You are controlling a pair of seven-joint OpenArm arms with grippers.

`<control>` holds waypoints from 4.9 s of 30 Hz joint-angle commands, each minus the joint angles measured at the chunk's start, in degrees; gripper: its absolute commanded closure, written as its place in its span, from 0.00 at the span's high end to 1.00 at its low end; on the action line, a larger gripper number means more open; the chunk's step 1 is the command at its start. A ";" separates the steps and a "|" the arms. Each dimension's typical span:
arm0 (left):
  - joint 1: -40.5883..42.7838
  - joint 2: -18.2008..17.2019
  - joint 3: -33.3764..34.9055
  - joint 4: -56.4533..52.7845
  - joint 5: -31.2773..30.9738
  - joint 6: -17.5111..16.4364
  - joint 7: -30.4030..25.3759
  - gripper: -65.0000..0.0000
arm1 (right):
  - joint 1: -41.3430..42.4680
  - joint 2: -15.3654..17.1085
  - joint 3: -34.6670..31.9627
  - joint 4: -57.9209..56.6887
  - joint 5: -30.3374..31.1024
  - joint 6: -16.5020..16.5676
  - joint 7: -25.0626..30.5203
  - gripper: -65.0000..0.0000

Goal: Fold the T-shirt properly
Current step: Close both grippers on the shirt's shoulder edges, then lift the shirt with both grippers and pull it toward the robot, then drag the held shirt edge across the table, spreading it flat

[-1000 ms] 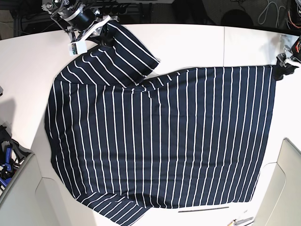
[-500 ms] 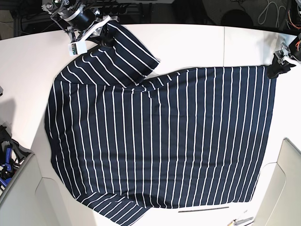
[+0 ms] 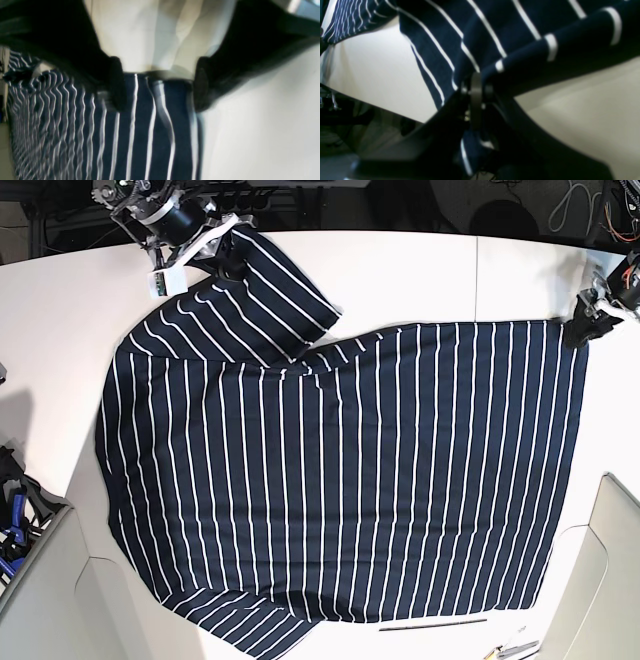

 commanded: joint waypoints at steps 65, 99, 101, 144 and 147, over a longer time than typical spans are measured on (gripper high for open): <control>-15.28 -1.29 3.06 8.15 23.61 2.93 -17.57 0.00 | 28.89 3.13 11.26 1.60 -1.40 5.49 -3.37 0.00; -39.21 -0.81 15.28 -13.94 32.79 6.60 -25.92 0.00 | 59.78 5.22 5.09 -36.06 -8.24 9.97 3.80 0.00; -39.34 -0.83 15.28 -15.17 32.76 6.62 -26.77 0.00 | 59.82 5.25 5.09 -37.22 -8.26 9.99 4.44 0.00; -36.87 -0.48 3.78 -16.96 21.68 2.97 -11.13 0.63 | 49.86 5.33 32.15 -31.47 2.25 10.97 -8.17 0.51; -35.19 -0.46 3.78 -16.96 21.62 2.99 -12.57 0.63 | 46.88 5.27 36.15 -31.50 5.33 10.78 -8.50 0.51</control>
